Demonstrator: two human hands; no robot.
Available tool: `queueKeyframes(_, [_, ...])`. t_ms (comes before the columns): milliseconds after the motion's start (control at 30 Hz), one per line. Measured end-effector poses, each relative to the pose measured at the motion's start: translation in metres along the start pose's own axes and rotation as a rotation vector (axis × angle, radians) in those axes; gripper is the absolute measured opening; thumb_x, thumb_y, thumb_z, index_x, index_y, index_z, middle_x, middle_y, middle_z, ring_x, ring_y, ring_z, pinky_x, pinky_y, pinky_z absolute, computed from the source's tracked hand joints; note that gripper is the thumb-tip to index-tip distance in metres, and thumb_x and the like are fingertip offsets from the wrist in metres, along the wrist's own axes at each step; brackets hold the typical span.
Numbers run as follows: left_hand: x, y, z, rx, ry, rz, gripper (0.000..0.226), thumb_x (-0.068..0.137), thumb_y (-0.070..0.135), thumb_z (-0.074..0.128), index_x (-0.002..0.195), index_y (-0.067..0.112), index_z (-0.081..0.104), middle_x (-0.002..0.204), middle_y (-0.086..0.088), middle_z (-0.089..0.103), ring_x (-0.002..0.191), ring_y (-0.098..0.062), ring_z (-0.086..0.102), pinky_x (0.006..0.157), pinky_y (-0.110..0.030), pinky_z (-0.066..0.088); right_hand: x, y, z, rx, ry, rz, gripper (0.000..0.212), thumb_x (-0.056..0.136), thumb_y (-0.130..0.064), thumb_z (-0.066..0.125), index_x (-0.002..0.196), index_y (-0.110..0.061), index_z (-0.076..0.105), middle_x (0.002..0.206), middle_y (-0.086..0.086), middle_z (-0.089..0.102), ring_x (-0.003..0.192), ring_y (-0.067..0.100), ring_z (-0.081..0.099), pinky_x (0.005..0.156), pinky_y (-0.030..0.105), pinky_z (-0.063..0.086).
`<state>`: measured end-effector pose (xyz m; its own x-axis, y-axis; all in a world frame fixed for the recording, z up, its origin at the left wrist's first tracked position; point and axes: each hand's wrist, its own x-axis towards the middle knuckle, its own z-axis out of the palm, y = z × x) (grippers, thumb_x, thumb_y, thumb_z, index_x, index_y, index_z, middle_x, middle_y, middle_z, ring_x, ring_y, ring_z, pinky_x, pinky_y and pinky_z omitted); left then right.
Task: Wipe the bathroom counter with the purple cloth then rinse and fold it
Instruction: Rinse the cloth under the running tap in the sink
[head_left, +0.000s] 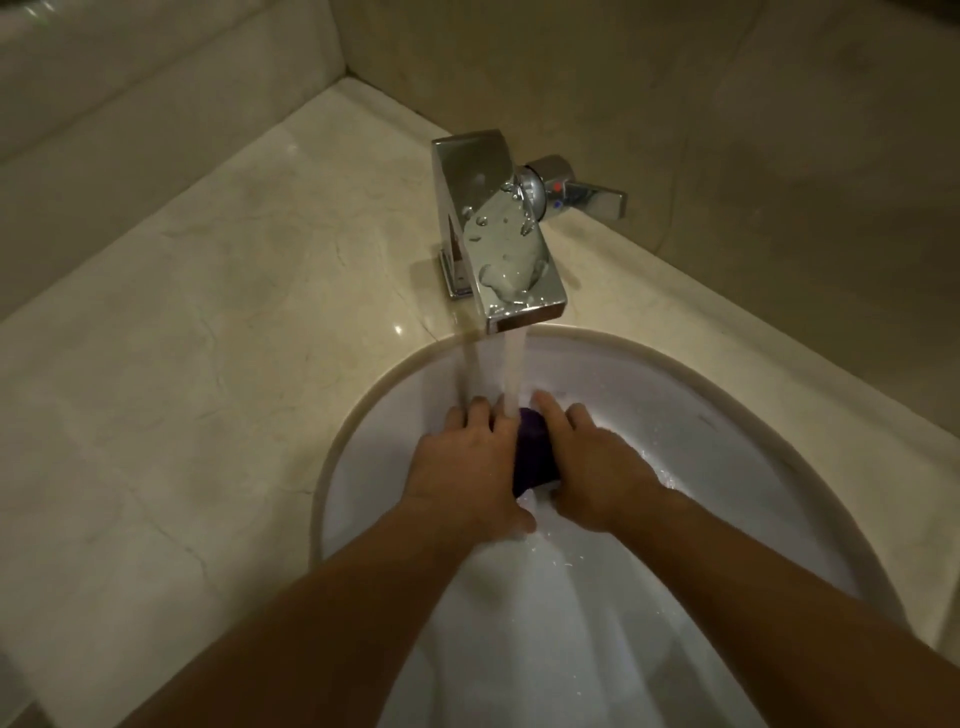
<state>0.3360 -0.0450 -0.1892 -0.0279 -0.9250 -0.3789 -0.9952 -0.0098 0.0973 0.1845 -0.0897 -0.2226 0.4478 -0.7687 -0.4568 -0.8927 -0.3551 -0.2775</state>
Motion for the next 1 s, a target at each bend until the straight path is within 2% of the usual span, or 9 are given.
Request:
queueKeyframes(133, [0.012, 0.011, 0.005, 0.052, -0.007, -0.102, 0.068, 0.082, 0.037, 0.068, 0.14, 0.022, 0.037, 0.126, -0.01, 0.046, 0.108, -0.027, 0.052, 0.08, -0.038, 0.05, 0.005, -0.013, 0.019, 0.238, -0.014, 0.126, 0.065, 0.078, -0.02, 0.074, 0.125, -0.025, 0.029, 0.108, 0.007, 0.061, 0.089, 0.028, 0.066, 0.077, 0.043, 0.057])
queueKeyframes(267, [0.019, 0.003, 0.01, 0.024, 0.121, -0.05, 0.042, 0.086, 0.039, 0.059, 0.124, 0.024, 0.053, 0.109, -0.005, 0.057, 0.09, -0.025, 0.058, 0.066, -0.032, 0.039, 0.017, -0.018, 0.017, 0.225, 0.064, 0.18, 0.042, 0.082, -0.038, 0.065, 0.113, -0.027, 0.038, 0.085, -0.001, 0.063, 0.084, 0.027, 0.067, 0.072, 0.036, 0.055])
queueKeyframes(367, [0.017, 0.0, 0.005, -0.073, 0.169, -0.051, 0.04, 0.079, 0.043, 0.067, 0.11, 0.019, 0.06, 0.099, -0.002, 0.062, 0.086, -0.023, 0.061, 0.066, -0.029, 0.038, 0.019, -0.017, 0.011, 0.174, 0.068, 0.179, 0.044, 0.075, -0.048, 0.071, 0.109, -0.033, 0.047, 0.074, -0.01, 0.053, 0.084, 0.021, 0.066, 0.071, 0.032, 0.053])
queueKeyframes(533, [0.02, -0.005, 0.012, -0.193, 0.185, -0.064, 0.044, 0.072, 0.051, 0.068, 0.103, 0.02, 0.059, 0.094, 0.002, 0.063, 0.088, -0.021, 0.064, 0.065, -0.026, 0.041, 0.021, -0.015, 0.006, 0.199, 0.07, 0.172, 0.051, 0.064, -0.044, 0.079, 0.108, -0.034, 0.053, 0.086, -0.008, 0.065, 0.081, 0.019, 0.065, 0.072, 0.032, 0.056])
queueKeyframes(700, [0.017, -0.004, 0.011, -0.207, 0.173, -0.033, 0.043, 0.084, 0.042, 0.061, 0.12, 0.02, 0.056, 0.107, -0.003, 0.059, 0.099, -0.024, 0.061, 0.078, -0.034, 0.049, 0.019, -0.02, 0.001, 0.133, 0.011, 0.17, 0.039, 0.079, -0.039, 0.068, 0.109, -0.029, 0.046, 0.084, -0.005, 0.056, 0.079, 0.022, 0.062, 0.07, 0.033, 0.053])
queueKeyframes(733, [0.017, -0.003, 0.01, -0.153, 0.16, -0.028, 0.044, 0.086, 0.043, 0.057, 0.124, 0.022, 0.054, 0.109, -0.004, 0.057, 0.101, -0.024, 0.06, 0.078, -0.034, 0.049, 0.016, -0.022, -0.001, 0.134, 0.003, 0.175, 0.041, 0.082, -0.038, 0.066, 0.115, -0.026, 0.045, 0.092, -0.003, 0.058, 0.086, 0.024, 0.064, 0.072, 0.034, 0.054])
queueKeyframes(800, [0.016, 0.0, 0.006, -0.056, 0.096, -0.035, 0.054, 0.087, 0.05, 0.053, 0.134, 0.023, 0.046, 0.118, -0.006, 0.052, 0.106, -0.024, 0.056, 0.08, -0.034, 0.048, 0.006, -0.023, -0.003, 0.105, 0.003, 0.156, 0.067, 0.082, -0.038, 0.07, 0.136, -0.024, 0.034, 0.111, 0.003, 0.053, 0.101, 0.027, 0.061, 0.078, 0.038, 0.053])
queueKeyframes(900, [0.0, -0.002, 0.0, 0.019, 0.053, 0.015, 0.102, 0.075, 0.062, 0.065, 0.151, 0.022, 0.012, 0.143, -0.012, 0.033, 0.124, -0.028, 0.043, 0.091, -0.04, 0.048, -0.01, -0.024, -0.005, 0.029, 0.057, 0.052, 0.113, 0.074, -0.036, 0.08, 0.154, -0.028, 0.001, 0.141, 0.008, 0.033, 0.121, 0.029, 0.044, 0.088, 0.043, 0.053])
queueKeyframes(1000, [-0.026, -0.01, 0.003, 0.15, 0.051, 0.08, 0.121, 0.069, 0.049, 0.079, 0.153, 0.019, -0.003, 0.149, -0.01, 0.026, 0.128, -0.028, 0.04, 0.098, -0.041, 0.042, -0.018, -0.025, 0.001, -0.008, 0.071, -0.072, 0.12, 0.074, -0.03, 0.079, 0.156, -0.026, -0.008, 0.155, 0.005, 0.016, 0.13, 0.029, 0.036, 0.091, 0.045, 0.054])
